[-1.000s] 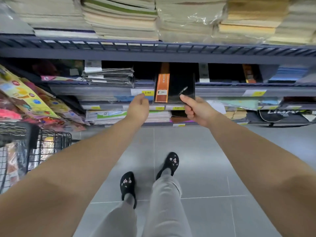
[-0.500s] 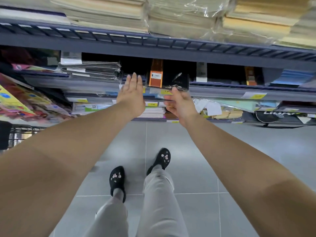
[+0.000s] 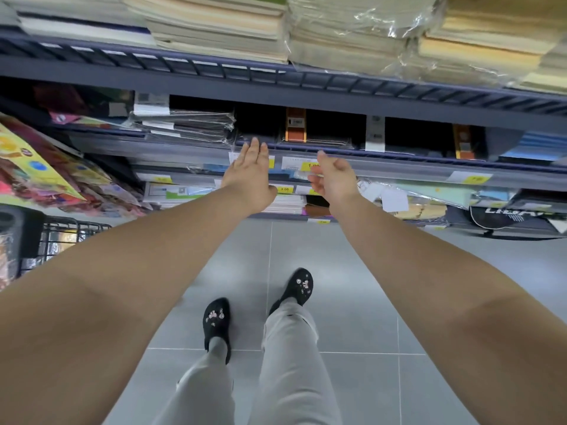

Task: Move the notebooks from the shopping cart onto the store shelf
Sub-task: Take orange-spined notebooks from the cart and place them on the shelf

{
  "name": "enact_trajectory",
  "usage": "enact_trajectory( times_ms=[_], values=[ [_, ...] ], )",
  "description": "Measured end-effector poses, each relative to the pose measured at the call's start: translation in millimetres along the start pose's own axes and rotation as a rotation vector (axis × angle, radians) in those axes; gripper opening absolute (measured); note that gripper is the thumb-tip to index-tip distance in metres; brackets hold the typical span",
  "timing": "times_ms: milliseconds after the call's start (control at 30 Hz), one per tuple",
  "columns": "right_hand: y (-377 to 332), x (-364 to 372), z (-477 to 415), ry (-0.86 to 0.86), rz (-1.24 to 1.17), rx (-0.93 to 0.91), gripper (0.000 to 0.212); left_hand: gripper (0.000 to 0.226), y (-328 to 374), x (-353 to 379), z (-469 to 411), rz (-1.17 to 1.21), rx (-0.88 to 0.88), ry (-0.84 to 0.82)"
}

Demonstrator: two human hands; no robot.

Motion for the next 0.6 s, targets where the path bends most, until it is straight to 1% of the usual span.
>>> enact_trajectory(
  times_ms=[100,133,200,267,367,433,500,600],
  values=[
    [11,-3,17,-0.032,0.145,0.023,0.01,0.08,-5,8,21,-0.015,0.018,-0.05],
    [15,-2,24,-0.054,0.214,0.042,0.013,0.079,-8,11,31,-0.028,0.018,-0.074],
    [23,0,39,-0.127,0.4,0.105,0.032,0.077,-17,15,50,-0.095,0.022,-0.123],
    [30,6,56,-0.242,0.614,0.164,0.041,0.074,-31,18,72,-0.178,0.02,-0.169],
    [36,25,84,-0.339,0.952,0.2,0.079,0.075,-62,24,106,-0.254,-0.005,-0.166],
    [39,44,104,-0.375,1.086,0.159,0.09,0.076,-83,28,130,-0.283,-0.013,-0.119],
    [41,67,126,-0.376,1.197,0.092,0.089,0.078,-103,31,153,-0.287,-0.03,-0.071],
    [48,101,157,-0.307,1.458,-0.086,0.087,0.08,-134,37,188,-0.265,-0.091,0.015]
  ],
)
Point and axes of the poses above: each hand's wrist, its own z-axis away from the middle knuckle, its own x-axis out of the palm, y = z × x, the point moved 1 cm from there along -z, towards the middle knuckle, and after that the axes turned 14 degrees about -y, right-handed, at the moved point
